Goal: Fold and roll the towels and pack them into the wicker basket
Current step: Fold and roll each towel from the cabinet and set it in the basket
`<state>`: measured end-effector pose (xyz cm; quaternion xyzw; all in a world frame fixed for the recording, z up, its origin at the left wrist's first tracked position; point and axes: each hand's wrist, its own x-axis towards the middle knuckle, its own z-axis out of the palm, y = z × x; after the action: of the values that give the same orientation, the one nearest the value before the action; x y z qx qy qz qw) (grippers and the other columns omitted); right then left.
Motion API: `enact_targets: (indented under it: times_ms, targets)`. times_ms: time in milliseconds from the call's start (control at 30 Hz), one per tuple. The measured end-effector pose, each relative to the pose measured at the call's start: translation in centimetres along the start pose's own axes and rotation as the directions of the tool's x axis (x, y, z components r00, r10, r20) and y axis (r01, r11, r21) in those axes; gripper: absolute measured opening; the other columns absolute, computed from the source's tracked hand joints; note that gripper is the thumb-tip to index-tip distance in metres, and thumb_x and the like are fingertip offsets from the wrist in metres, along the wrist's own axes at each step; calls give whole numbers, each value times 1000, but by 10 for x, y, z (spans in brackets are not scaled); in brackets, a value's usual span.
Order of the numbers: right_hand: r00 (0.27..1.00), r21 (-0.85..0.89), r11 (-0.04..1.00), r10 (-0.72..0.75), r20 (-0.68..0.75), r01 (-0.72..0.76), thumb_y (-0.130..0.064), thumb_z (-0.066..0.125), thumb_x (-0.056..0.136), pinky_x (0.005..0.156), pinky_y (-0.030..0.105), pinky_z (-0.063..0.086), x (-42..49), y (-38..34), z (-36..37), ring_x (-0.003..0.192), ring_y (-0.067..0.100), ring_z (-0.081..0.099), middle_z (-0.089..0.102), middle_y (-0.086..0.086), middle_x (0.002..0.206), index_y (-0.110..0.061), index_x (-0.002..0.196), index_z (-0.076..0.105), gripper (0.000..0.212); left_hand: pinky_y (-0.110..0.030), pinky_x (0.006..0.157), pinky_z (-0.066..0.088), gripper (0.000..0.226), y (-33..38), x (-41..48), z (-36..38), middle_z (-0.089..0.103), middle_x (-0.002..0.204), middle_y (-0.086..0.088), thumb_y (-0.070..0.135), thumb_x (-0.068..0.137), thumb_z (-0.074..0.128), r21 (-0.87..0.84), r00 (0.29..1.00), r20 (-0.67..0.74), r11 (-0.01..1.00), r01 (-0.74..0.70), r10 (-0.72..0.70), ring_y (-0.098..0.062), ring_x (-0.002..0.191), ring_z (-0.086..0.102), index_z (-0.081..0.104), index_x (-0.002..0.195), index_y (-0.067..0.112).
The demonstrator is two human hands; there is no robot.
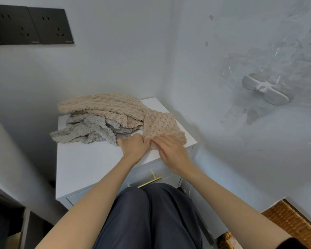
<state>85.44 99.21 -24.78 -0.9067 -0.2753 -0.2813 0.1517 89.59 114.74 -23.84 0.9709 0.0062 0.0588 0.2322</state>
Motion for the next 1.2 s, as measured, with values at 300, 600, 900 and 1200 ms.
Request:
enact_targets:
  times_ms: [300, 600, 900, 1200]
  targets:
    - [996, -100, 995, 36, 82, -28, 1, 69, 82, 98, 47, 45, -12, 13, -7, 114, 33, 61, 63, 16, 123, 2, 121, 63, 39, -39, 88, 26, 44, 6, -5, -1, 68, 78, -10, 39, 94, 38, 71, 999, -35, 997, 18, -16, -27, 77, 59, 42, 55, 17]
    - [942, -167, 977, 174, 288, -129, -21, 39, 103, 116, 25, 15, -17, 42, -22, 137, 19, 38, 42, 4, 148, -12, 143, 41, 41, -35, 87, 40, 21, 6, -9, -2, 57, 113, -5, 26, 96, 46, 75, 974, -144, 984, -164, 174, -25, 107, 49, 53, 109, 11]
    - [868, -250, 947, 291, 403, -201, -3, 41, 94, 83, 33, 47, -3, 46, -22, 127, 22, 46, 44, 0, 144, -24, 145, 34, 55, -32, 88, 45, 31, -7, -11, -8, 69, 107, -3, 30, 92, 50, 112, 875, -68, 876, -470, 479, -22, 101, 58, 66, 110, 12]
    - [841, 148, 883, 355, 408, -445, -12, 35, 101, 87, 34, 40, -2, 46, -34, 101, 21, 51, 60, 4, 108, -13, 116, 57, 28, -31, 73, 44, 29, -11, -13, -15, 67, 98, -4, 34, 92, 52, -61, 926, 6, 925, -376, 377, -22, 95, 56, 64, 107, 12]
